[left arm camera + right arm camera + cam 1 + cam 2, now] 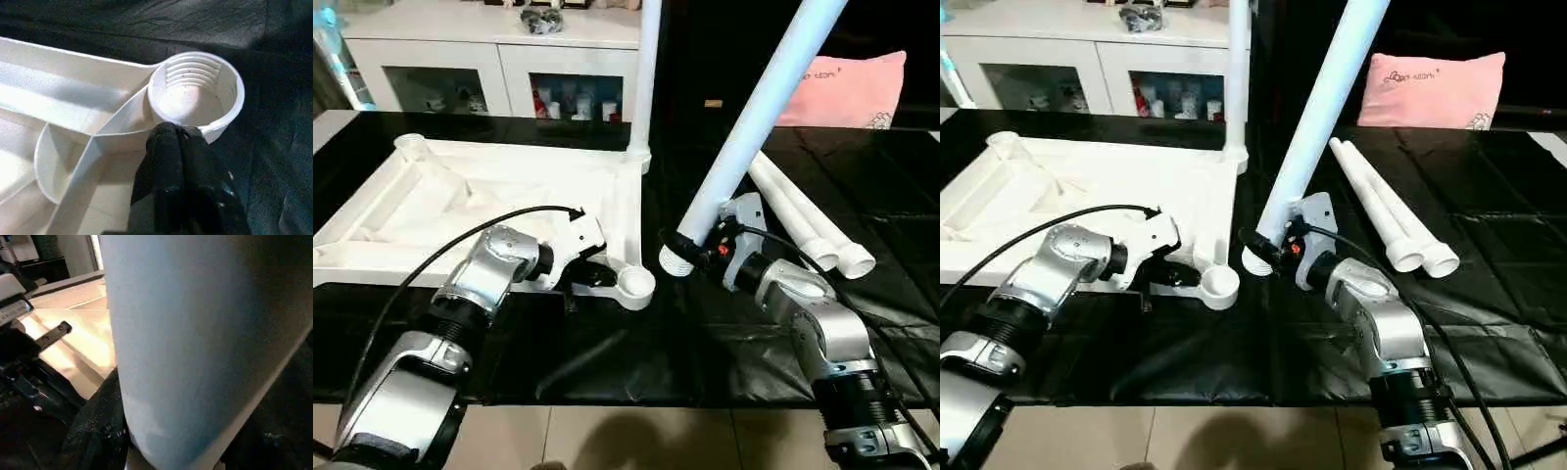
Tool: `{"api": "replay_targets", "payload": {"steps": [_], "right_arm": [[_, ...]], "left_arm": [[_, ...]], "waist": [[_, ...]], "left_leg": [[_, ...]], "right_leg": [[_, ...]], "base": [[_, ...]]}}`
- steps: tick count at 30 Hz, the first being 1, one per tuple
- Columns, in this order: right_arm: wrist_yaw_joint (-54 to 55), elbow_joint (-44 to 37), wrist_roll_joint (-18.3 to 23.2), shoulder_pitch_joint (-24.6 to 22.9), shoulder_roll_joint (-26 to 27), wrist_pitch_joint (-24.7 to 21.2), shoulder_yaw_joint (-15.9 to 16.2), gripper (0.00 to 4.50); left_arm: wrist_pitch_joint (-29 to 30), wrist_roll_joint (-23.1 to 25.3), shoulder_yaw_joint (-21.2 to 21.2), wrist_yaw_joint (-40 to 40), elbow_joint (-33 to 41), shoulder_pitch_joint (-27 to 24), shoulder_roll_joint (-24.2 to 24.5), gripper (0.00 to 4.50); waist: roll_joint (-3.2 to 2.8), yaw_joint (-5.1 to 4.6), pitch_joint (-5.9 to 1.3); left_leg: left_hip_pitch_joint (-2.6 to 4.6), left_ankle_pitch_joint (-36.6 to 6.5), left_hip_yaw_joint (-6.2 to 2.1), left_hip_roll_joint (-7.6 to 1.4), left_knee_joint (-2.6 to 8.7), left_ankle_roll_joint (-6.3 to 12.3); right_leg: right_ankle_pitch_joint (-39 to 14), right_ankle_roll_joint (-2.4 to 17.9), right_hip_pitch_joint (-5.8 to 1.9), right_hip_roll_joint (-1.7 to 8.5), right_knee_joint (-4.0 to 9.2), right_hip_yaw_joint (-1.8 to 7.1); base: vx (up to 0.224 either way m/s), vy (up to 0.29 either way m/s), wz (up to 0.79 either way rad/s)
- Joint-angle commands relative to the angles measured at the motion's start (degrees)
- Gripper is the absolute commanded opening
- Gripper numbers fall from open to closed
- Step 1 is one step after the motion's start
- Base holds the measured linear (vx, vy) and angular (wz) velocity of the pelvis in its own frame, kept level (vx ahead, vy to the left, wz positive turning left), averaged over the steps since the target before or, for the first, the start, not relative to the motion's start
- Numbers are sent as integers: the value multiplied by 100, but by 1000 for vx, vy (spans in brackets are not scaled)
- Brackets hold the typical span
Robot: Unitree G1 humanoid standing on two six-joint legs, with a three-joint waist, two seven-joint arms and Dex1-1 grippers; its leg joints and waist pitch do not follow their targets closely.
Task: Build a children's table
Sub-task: Move table base
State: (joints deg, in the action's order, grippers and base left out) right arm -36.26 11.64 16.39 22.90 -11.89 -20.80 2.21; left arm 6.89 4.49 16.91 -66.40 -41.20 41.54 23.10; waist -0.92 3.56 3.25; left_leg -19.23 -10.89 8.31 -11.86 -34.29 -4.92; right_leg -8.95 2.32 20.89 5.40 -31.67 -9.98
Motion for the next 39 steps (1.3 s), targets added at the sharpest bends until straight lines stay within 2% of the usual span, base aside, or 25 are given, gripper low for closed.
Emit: {"api": "replay_targets", "payload": {"steps": [1, 2, 3, 4, 5, 7, 8, 10, 12, 13, 14, 16, 17, 20, 21, 22, 24, 27, 29, 30, 33, 34, 35, 38, 39], "right_arm": [[5, -24, 65, 73, -27, -30, -80, 195], [6, -35, 67, 61, -29, -31, -83, 195], [6, -46, 70, 47, -31, -31, -87, 195], [8, -50, 73, 41, -32, -32, -91, 195], [8, -50, 73, 41, -32, -32, -91, 195], [10, -51, 77, 28, -35, -30, -103, 195], [8, -47, 79, 28, -37, -31, -105, 195], [-2, -29, 79, 29, -45, -28, -108, 195], [-5, -18, 79, 29, -46, -27, -110, 195], [-9, -12, 78, 29, -49, -27, -110, 195], [-11, -27, 78, 16, -49, -32, -108, 195], [-12, -34, 79, 9, -51, -35, -109, 195], [-16, -36, 80, 3, -54, -36, -112, 195], [-13, -53, 79, -10, -53, -39, -110, 195], [-11, -64, 79, -18, -51, -43, -110, 195], [-8, -87, 76, -33, -47, -51, -104, 195], [-7, -94, 74, -39, -45, -54, -102, 195], [-9, -106, 70, -52, -50, -54, -95, 195], [-10, -118, 66, -64, -56, -56, -89, 195], [-7, -126, 64, -68, -57, -59, -85, 195], [-3, -127, 60, -62, -47, -65, -75, 195], [-3, -127, 60, -62, -47, -65, -75, 195], [-2, -127, 58, -61, -43, -65, -72, 195], [-1, -129, 62, -55, -29, -76, -62, 195], [-2, -127, 60, -51, -28, -80, -58, 195]], "left_arm": [[-74, -26, -58, -187, 40, 148, 120, 41], [-127, -39, -61, -287, 15, 181, 205, 46], [-184, -48, -61, -377, -25, 218, 281, 58], [-247, -49, -55, -437, -68, 249, 330, 72], [-249, -48, -54, -441, -72, 252, 334, 79], [-355, 5, 2, -672, -226, 373, 502, 91], [-372, 8, 17, -779, -268, 404, 549, 116], [-373, 35, 71, -1015, -359, 468, 654, 124], [-381, 54, 100, -1135, -405, 496, 708, 136], [-343, 59, 127, -1279, -429, 519, 763, 148], [-294, 47, 148, -1451, -460, 545, 822, 160], [-267, 33, 152, -1532, -466, 552, 854, 171], [-291, 39, 164, -1624, -541, 583, 895, 178], [-377, 58, 163, -1628, -619, 598, 919, 206], [-406, 79, 156, -1607, -655, 604, 925, 212], [-428, 91, 152, -1636, -690, 603, 940, 220], [-409, 82, 151, -1676, -715, 610, 949, 240], [-435, 87, 141, -1671, -732, 613, 976, 265], [-401, 86, 154, -1797, -744, 613, 1015, 280], [-407, 106, 173, -1826, -744, 607, 1036, 282], [-679, 356, 285, -1573, -944, 604, 1053, 283], [-679, 356, 285, -1573, -944, 604, 1053, 283], [-733, 391, 290, -1498, -984, 604, 1044, 255], [-893, 440, 239, -1155, -1183, 638, 964, 245], [-907, 419, 227, -1187, -1220, 636, 952, 222]], "waist": [[-72, -35, -361], [-122, -44, -370], [-97, -47, -386], [-106, -33, -399], [-106, -33, -399], [-94, 5, -478], [-75, 1, -492], [-75, 34, -554], [-81, 58, -574], [-91, 64, -573], [-84, 76, -564], [-88, 89, -540], [-93, 98, -490], [-92, 109, -437], [-88, 111, -426], [-90, 126, -386], [-93, 142, -365], [-92, 162, -399], [-100, 169, -423], [-108, 172, -445], [-95, 161, -457], [-97, 160, -454], [-94, 166, -460], [-94, 175, -452], [-108, 176, -448]], "left_leg": [[66, -2345, -76, -125, 469, 30], [36, -2203, -75, -115, 469, 31], [13, -2041, -62, -127, 476, 52], [8, -1874, -47, -124, 473, 60], [8, -1874, -47, -124, 473, 60], [-54, -1111, -19, -146, 441, 117], [-102, -882, -20, -133, 431, 154], [-175, -12, -6, -107, 339, 340], [-184, 362, 11, -82, 280, 534], [-187, 392, 13, -89, 271, 581], [-199, 370, 22, -89, 270, 646], [-206, 133, 29, -99, 287, 588], [-180, -304, 51, -108, 326, 407], [-153, -776, 66, -103, 362, 175], [-134, -873, 74, -99, 368, 137], [-81, -1118, 77, -93, 391, 63], [-24, -1338, 73, -90, 405, 7], [-28, -1259, 53, -107, 419, -16], [-47, -1130, 46, -125, 421, -10], [-73, -979, 37, -142, 418, -1], [-93, -856, 47, -124, 404, 39], [-98, -858, 50, -116, 399, 43], [-99, -826, 56, -108, 395, 57], [-101, -840, 57, -107, 395, 55], [-97, -862, 56, -111, 399, 49]], "right_leg": [[-2969, 48, -191, 438, 552, 259], [-2841, 148, -209, 448, 510, 290], [-2644, 237, -216, 444, 481, 325], [-2394, 356, -207, 430, 438, 362], [-2394, 356, -207, 430, 438, 362], [-1272, 778, -249, 410, 220, 455], [-988, 839, -278, 399, 168, 463], [182, 1120, -282, 385, -28, 508], [766, 1295, -249, 375, -102, 518], [844, 1332, -240, 376, -119, 519], [804, 1349, -240, 374, -114, 511], [469, 1303, -244, 378, -83, 507], [-252, 1169, -234, 382, 7, 506], [-1187, 913, -221, 379, 122, 507], [-1405, 837, -208, 373, 152, 504], [-2068, 612, -179, 369, 242, 489], [-2565, 446, -154, 377, 316, 478], [-2447, 427, -160, 378, 294, 491], [-2072, 522, -166, 369, 237, 507], [-1621, 666, -180, 369, 166, 523], [-1216, 803, -197, 360, 123, 529], [-1210, 801, -202, 359, 121, 526], [-1253, 773, -212, 368, 131, 525], [-1432, 706, -208, 370, 157, 514], [-1463, 699, -200, 367, 164, 513]], "base": [[0, 0, 0], [0, 0, 0], [0, 0, 0], [0, 0, 0], [56, -17, 4], [66, -26, 5], [0, 0, 0], [0, 0, 0], [0, 0, 0], [0, 0, 0], [0, 0, 0], [0, 0, 0], [0, 0, 0], [0, 0, 0], [0, 0, 0], [0, 0, 0], [0, 0, 0], [0, 0, 0], [0, 0, 0], [0, 0, 0], [0, 0, 0], [0, 0, 0], [0, 0, 0], [0, 0, 0], [0, 0, 0]]}}
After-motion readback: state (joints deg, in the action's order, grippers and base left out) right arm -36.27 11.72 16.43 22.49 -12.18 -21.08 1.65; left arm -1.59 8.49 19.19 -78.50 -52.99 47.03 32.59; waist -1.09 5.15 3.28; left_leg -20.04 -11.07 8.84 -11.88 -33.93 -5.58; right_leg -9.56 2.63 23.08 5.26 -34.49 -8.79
